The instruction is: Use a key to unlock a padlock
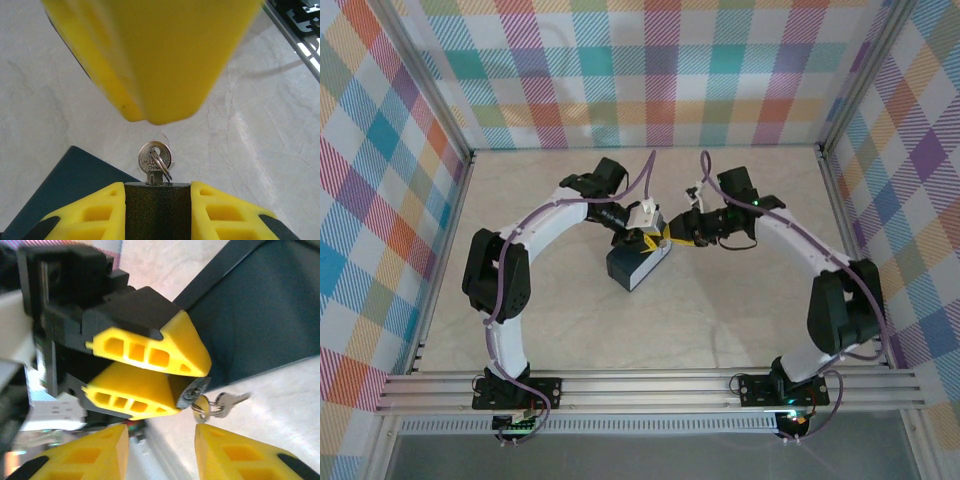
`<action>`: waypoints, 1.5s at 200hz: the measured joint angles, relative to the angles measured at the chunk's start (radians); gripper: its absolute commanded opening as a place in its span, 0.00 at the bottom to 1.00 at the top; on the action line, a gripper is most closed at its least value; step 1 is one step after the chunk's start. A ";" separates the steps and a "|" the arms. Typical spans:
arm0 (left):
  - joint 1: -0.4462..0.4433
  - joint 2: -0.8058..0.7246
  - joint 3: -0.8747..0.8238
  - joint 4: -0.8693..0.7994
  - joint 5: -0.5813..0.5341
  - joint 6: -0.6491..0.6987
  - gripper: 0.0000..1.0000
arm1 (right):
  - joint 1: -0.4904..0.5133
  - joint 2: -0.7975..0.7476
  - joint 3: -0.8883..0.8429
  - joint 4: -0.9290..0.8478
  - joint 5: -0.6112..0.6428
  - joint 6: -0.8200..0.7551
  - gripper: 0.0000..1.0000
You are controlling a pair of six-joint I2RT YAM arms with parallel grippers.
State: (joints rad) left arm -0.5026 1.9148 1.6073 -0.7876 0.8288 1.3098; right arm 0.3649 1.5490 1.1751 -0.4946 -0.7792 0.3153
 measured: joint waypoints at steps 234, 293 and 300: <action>0.008 0.061 0.101 -0.138 0.034 0.031 0.22 | 0.150 -0.204 -0.440 0.720 0.508 -0.934 0.33; 0.008 0.061 0.105 -0.166 0.034 0.040 0.22 | 0.202 -0.238 -0.440 0.673 0.545 -0.946 0.31; 0.008 0.061 0.105 -0.172 0.034 0.041 0.22 | 0.207 -0.242 -0.440 0.668 0.553 -0.949 0.31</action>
State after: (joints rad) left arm -0.4942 1.9759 1.7119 -0.9592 0.8631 1.3506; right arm 0.5720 1.3071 0.7349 0.1734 -0.2264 -0.6334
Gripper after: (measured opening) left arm 0.268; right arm 0.314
